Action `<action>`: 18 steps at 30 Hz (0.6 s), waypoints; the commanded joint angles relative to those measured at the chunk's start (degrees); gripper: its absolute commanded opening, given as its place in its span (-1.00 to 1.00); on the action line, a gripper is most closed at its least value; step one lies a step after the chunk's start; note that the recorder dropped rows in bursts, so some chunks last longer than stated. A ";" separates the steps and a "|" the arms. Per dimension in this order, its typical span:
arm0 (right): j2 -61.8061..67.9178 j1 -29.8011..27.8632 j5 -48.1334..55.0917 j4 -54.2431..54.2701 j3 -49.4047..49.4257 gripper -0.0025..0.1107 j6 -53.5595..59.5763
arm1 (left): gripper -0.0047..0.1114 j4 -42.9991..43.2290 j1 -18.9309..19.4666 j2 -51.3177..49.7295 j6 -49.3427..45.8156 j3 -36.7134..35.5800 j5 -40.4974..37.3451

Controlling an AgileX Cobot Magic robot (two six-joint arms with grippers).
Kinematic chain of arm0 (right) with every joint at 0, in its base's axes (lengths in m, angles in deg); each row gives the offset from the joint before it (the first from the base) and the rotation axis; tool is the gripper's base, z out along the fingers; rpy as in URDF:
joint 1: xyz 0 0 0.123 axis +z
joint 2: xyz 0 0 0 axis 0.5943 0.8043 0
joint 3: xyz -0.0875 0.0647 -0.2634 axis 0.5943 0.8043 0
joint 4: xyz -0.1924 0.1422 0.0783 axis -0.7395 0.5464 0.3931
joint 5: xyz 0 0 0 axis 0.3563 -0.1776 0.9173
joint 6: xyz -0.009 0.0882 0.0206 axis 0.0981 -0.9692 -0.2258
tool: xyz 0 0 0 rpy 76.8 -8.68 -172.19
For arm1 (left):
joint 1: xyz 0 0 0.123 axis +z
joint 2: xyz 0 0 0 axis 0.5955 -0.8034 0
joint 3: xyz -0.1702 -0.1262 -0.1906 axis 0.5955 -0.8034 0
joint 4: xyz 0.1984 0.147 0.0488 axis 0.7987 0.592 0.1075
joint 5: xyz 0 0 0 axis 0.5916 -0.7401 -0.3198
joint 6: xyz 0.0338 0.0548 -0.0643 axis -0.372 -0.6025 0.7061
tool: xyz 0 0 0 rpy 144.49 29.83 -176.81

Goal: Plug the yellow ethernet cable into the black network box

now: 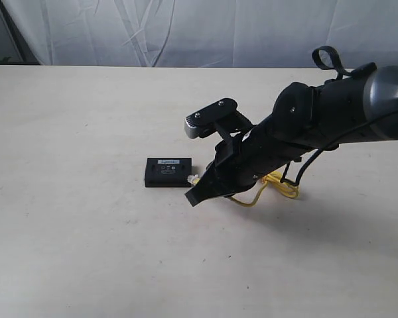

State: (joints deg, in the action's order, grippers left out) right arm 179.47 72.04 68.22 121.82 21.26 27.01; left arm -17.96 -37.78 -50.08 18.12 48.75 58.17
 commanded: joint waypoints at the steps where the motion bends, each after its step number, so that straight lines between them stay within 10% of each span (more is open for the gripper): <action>1: -0.50 -0.11 -0.21 0.34 0.29 -0.97 0.21 | -0.92 -0.81 0.15 0.32 -0.01 -0.17 10.58; 13: -0.50 -0.11 -0.21 0.34 0.29 -0.97 0.21 | -0.92 -0.81 0.15 0.32 1.57 -0.17 15.87; 18: -0.50 -0.11 -0.21 0.34 0.29 -0.97 0.21 | -0.92 -3.67 0.15 -3.60 1.32 7.37 0.40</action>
State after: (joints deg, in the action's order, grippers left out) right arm 179.47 72.04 68.22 122.15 21.26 27.01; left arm -20.98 -37.78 -50.93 19.30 52.22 65.31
